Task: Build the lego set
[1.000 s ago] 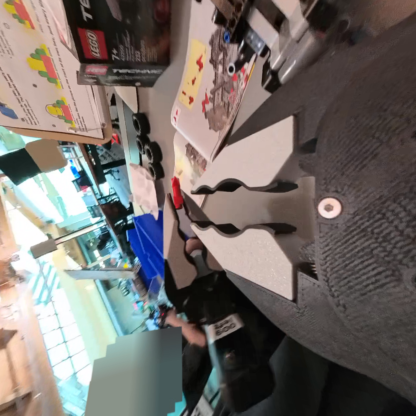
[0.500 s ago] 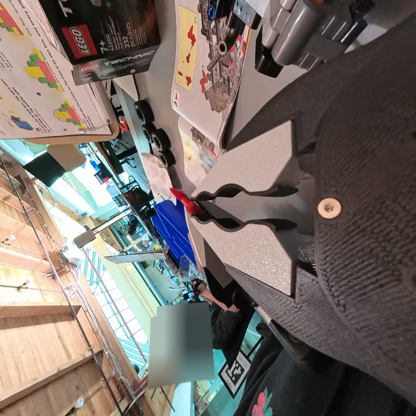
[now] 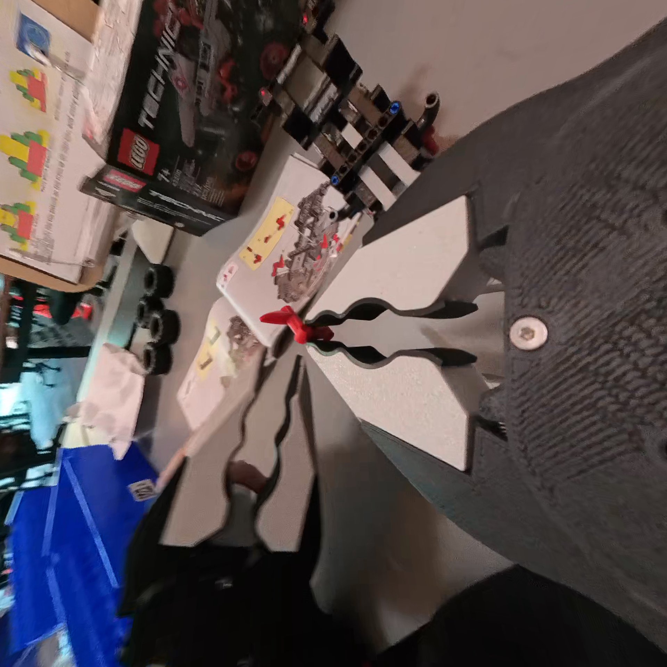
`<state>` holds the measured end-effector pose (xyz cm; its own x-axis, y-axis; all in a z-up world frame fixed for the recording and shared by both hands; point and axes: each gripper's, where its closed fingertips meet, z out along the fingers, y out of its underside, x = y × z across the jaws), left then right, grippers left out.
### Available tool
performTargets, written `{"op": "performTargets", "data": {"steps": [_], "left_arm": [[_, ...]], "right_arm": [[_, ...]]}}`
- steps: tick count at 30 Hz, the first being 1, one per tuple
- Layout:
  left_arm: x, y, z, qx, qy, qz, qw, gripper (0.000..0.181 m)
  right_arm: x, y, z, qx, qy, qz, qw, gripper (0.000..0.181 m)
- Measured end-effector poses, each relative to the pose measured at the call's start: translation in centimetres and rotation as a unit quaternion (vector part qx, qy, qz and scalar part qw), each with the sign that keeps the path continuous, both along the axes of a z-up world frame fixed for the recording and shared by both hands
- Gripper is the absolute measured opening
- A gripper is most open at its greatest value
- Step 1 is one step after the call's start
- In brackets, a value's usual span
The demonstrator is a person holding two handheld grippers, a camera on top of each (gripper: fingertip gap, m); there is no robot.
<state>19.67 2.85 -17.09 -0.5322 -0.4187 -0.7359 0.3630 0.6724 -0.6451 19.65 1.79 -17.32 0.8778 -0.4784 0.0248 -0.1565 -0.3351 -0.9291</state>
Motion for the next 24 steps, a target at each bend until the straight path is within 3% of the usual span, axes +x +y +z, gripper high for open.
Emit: {"op": "performTargets", "data": {"steps": [7,13,24], "left_arm": [[-0.6,-0.8,0.2,-0.075,0.156,-0.120,0.978,0.019],[-1.1,-1.6,0.9,-0.194,0.330,-0.181,0.906,0.019],[-1.5,-2.8,0.1,-0.240,0.415,-0.231,0.847,0.010]], "right_arm": [[-1.8,-0.2,-0.9,-0.038,0.043,0.034,0.998,0.006],[-1.7,-1.3,-1.1,-0.072,0.044,0.029,0.996,0.006],[-2.8,-0.6,-0.8,-0.060,0.080,0.074,0.992,0.006]]}}
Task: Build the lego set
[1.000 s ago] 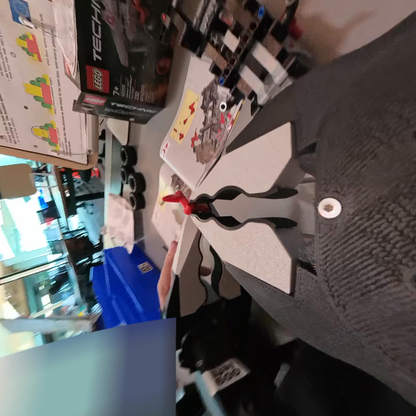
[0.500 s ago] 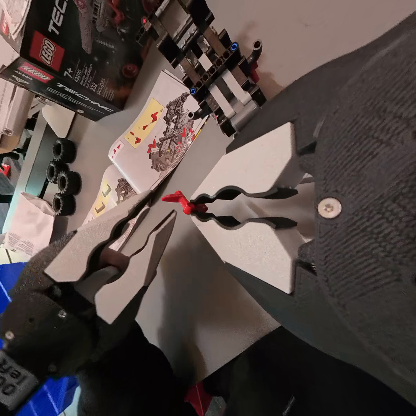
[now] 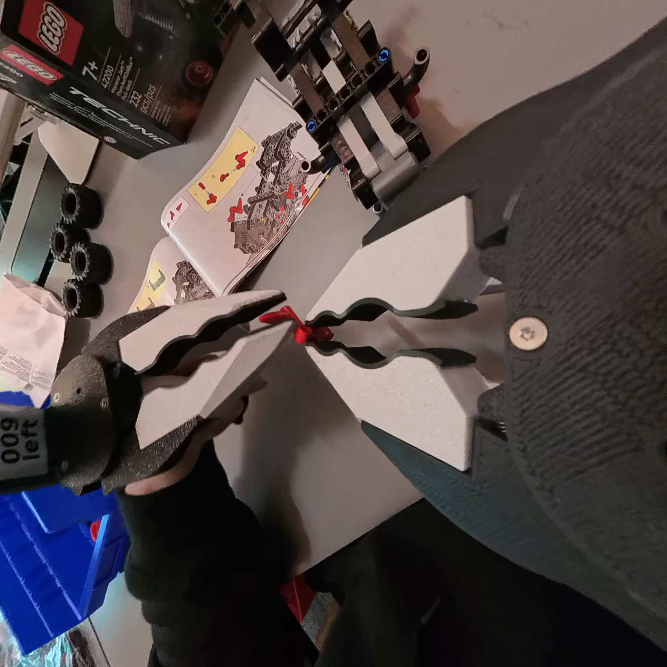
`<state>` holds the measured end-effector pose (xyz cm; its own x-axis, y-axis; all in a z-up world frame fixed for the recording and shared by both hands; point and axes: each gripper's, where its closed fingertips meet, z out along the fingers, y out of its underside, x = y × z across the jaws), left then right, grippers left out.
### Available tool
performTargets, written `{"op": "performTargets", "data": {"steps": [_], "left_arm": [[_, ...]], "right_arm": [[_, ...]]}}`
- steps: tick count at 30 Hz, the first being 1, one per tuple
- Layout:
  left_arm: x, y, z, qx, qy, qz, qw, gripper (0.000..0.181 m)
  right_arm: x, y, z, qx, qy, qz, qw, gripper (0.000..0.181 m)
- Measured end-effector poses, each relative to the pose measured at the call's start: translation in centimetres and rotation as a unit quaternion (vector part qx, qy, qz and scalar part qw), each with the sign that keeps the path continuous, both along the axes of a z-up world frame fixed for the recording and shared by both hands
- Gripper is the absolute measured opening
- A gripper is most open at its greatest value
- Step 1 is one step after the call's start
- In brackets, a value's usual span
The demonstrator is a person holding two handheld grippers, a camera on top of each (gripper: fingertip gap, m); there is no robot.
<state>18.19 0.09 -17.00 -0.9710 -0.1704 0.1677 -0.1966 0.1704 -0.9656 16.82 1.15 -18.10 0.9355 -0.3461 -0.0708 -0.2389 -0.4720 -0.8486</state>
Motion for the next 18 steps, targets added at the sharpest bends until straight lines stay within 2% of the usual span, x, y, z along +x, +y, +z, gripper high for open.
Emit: {"op": "performTargets", "data": {"steps": [4,11,13,15,18], "left_arm": [[0.24,0.54,0.05,-0.006,0.006,-0.006,1.000,0.026],[-0.21,0.93,-0.43,0.047,-0.055,-0.043,0.996,0.023],[-0.16,0.79,-0.13,0.060,-0.095,-0.044,0.993,0.024],[-0.15,0.76,0.10,0.082,-0.167,-0.033,0.982,0.026],[-0.39,0.57,0.04,0.134,-0.292,-0.010,0.947,0.035]], "right_arm": [[-0.14,-0.18,0.32,0.012,0.019,0.007,1.000,0.006],[-0.28,-0.51,0.61,0.024,0.060,0.020,0.998,0.006],[-0.32,-0.46,0.33,0.016,0.066,0.021,0.997,0.006],[-0.38,-0.47,0.32,0.020,0.079,0.022,0.996,0.006],[-0.46,-0.68,0.84,0.046,0.110,0.023,0.993,0.006]]}}
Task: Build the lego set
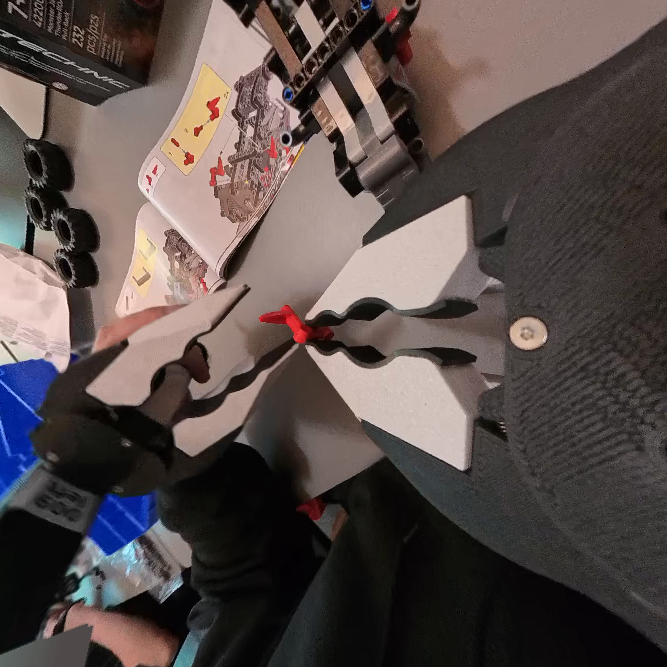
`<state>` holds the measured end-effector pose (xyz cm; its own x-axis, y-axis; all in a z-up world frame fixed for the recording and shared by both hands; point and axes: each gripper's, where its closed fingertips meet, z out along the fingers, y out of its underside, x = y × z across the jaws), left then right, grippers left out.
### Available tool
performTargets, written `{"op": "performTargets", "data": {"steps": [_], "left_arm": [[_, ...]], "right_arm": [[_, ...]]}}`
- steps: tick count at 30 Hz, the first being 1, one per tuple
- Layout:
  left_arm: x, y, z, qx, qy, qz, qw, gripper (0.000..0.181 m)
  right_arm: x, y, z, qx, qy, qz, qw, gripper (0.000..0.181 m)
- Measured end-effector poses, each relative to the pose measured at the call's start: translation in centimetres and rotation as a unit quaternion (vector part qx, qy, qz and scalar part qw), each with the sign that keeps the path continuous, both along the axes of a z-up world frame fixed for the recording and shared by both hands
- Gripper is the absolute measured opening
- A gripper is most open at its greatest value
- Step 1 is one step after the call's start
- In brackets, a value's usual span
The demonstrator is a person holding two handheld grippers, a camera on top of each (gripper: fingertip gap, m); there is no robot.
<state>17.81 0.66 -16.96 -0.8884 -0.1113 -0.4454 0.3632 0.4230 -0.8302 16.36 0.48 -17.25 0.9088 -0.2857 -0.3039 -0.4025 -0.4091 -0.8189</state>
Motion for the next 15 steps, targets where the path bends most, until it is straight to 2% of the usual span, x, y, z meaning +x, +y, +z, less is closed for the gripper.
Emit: {"op": "performTargets", "data": {"steps": [3,6,7,12,15], "left_arm": [[-0.7,-0.7,1.4,0.006,-0.140,0.022,0.990,0.036],[-0.7,-0.8,1.3,0.053,-0.244,0.047,0.967,0.028],[-0.7,-0.9,1.1,0.065,-0.267,0.053,0.960,0.021],[-0.9,-1.0,0.9,0.073,-0.292,0.059,0.952,0.004],[-0.8,-1.1,0.9,0.062,-0.282,0.064,0.955,0.004]], "right_arm": [[0.4,-0.4,0.0,0.006,0.018,-0.010,1.000,0.006],[0.2,-0.3,0.2,0.019,0.034,-0.003,0.999,0.006],[0.1,-0.2,0.4,0.026,0.038,0.002,0.999,0.006],[-0.3,0.3,0.9,0.055,0.057,0.011,0.997,0.006],[-0.2,0.2,0.9,0.063,0.062,0.009,0.996,0.006]]}}
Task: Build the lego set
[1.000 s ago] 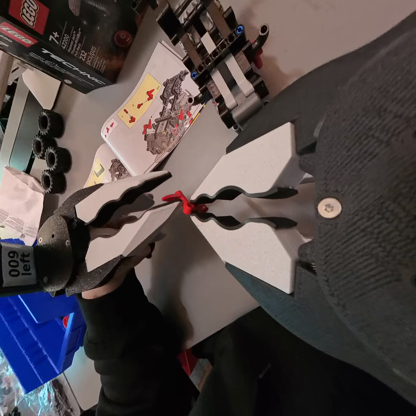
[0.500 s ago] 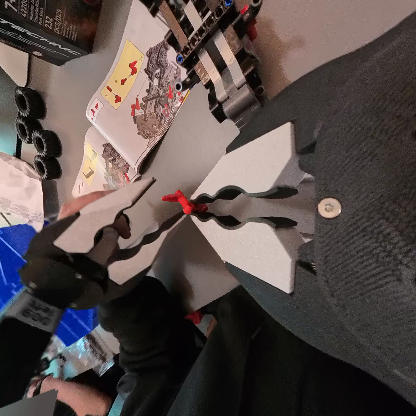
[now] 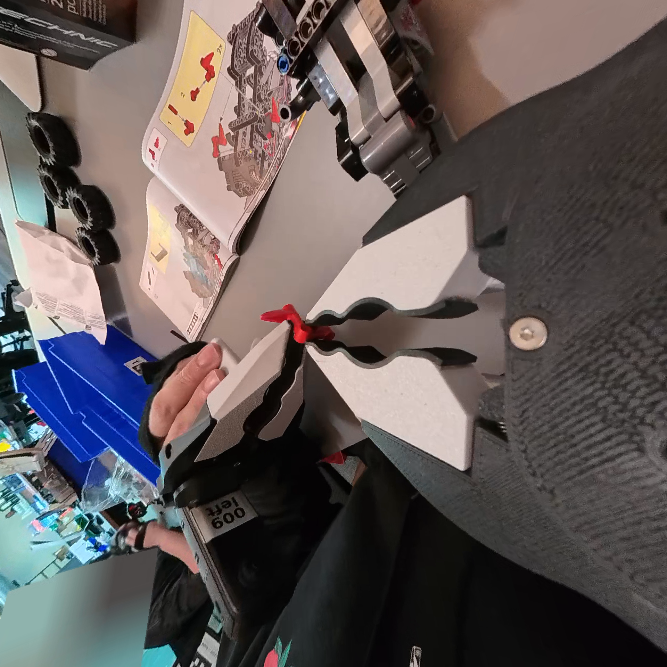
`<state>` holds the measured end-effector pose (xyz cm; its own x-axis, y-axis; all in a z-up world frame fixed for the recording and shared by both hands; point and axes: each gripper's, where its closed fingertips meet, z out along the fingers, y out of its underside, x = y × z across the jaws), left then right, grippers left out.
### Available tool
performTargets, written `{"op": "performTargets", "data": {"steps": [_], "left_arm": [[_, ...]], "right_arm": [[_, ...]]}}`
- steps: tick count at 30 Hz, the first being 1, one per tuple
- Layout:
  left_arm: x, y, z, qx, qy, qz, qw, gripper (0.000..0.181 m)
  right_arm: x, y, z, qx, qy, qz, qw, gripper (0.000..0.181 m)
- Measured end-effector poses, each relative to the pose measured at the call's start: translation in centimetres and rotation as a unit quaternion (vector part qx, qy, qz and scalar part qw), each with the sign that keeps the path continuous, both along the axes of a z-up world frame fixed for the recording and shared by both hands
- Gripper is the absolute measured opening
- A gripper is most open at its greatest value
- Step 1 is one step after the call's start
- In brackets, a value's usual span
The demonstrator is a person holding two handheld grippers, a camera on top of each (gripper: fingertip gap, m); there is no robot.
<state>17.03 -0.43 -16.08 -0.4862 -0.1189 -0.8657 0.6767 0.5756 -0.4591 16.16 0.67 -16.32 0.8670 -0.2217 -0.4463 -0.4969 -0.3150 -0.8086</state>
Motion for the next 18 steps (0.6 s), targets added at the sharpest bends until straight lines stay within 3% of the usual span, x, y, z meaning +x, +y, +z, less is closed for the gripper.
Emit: {"op": "performTargets", "data": {"steps": [3,7,11,15,18], "left_arm": [[0.4,-0.3,-0.2,-0.022,0.017,0.008,1.000,0.004],[1.2,-0.2,0.6,-0.115,0.118,0.015,0.986,0.005],[5.1,2.1,0.0,-0.155,0.184,0.095,0.966,0.004],[8.2,2.4,-2.8,-0.142,0.295,0.137,0.935,0.005],[9.8,1.9,-5.0,-0.123,0.363,0.154,0.911,0.005]], "right_arm": [[0.4,-0.3,-0.2,-0.002,-0.003,-0.010,1.000,0.006],[1.0,-0.5,0.5,0.009,-0.025,-0.027,0.999,0.007],[2.4,-1.6,0.7,-0.045,-0.111,-0.072,0.990,0.026],[6.1,-3.8,1.2,-0.128,-0.282,-0.198,0.930,0.041],[7.5,-5.1,-1.2,-0.211,-0.309,-0.240,0.896,0.067]]}}
